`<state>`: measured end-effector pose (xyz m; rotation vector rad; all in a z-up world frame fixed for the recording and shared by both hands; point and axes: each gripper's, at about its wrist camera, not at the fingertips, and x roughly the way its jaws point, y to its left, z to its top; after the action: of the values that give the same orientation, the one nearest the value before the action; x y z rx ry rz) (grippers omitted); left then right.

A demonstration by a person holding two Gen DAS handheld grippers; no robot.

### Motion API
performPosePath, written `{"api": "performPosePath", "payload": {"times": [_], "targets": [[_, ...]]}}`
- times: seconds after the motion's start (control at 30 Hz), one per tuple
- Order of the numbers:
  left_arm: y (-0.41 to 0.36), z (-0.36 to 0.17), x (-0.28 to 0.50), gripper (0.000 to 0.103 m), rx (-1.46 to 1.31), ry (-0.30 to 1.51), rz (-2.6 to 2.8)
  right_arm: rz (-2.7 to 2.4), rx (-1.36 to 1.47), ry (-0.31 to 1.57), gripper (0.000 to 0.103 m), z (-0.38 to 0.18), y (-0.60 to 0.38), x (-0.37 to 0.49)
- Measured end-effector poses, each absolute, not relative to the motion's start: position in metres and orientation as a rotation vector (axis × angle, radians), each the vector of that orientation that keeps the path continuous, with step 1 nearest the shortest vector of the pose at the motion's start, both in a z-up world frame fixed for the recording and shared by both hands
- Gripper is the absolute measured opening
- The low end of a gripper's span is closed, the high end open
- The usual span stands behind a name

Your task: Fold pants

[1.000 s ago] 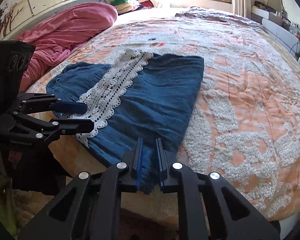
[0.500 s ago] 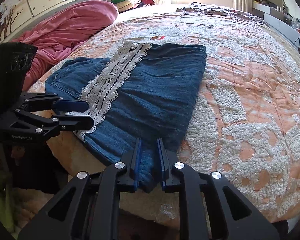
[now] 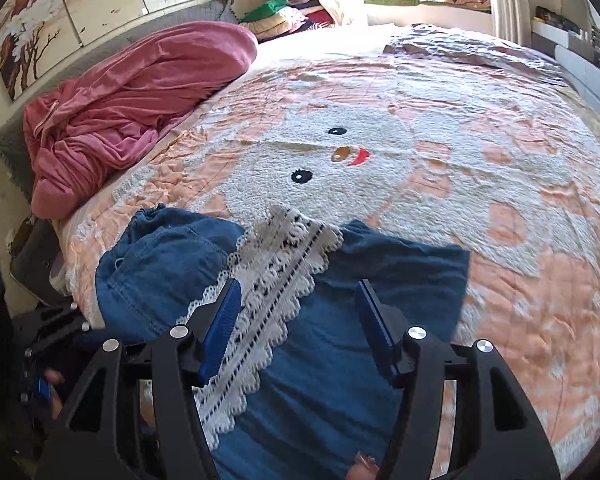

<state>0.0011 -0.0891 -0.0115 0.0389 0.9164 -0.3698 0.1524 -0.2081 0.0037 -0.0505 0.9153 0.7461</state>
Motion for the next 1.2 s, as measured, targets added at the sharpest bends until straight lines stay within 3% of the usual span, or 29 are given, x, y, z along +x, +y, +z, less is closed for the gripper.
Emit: {"api": "performPosePath", "payload": {"times": [0.27, 0.43, 0.57, 0.67, 0.9, 1.2], "targets": [[-0.091, -0.042, 0.013, 0.063, 0.037, 1.017, -0.388, 0.739, -0.077, 1.160, 0.059, -0.038, -0.154, 0.210], [-0.088, -0.045, 0.015, 0.063, 0.020, 1.013, -0.403, 0.751, -0.109, 1.179, 0.065, -0.043, -0.150, 0.211], [-0.078, -0.033, 0.009, 0.064, -0.016, 0.987, -0.409, 0.761, -0.103, 1.149, 0.065, -0.026, -0.152, 0.205], [-0.062, -0.017, -0.001, 0.072, -0.013, 0.943, -0.376, 0.785, -0.071, 1.084, 0.065, -0.002, -0.155, 0.202], [-0.009, 0.009, -0.019, 0.093, -0.042, 0.891, -0.208, 0.827, -0.124, 0.974, 0.084, 0.034, -0.137, 0.191], [0.036, 0.010, -0.030, 0.094, -0.092, 0.914, -0.034, 0.841, -0.122, 0.940, 0.094, 0.039, -0.121, 0.186]]}}
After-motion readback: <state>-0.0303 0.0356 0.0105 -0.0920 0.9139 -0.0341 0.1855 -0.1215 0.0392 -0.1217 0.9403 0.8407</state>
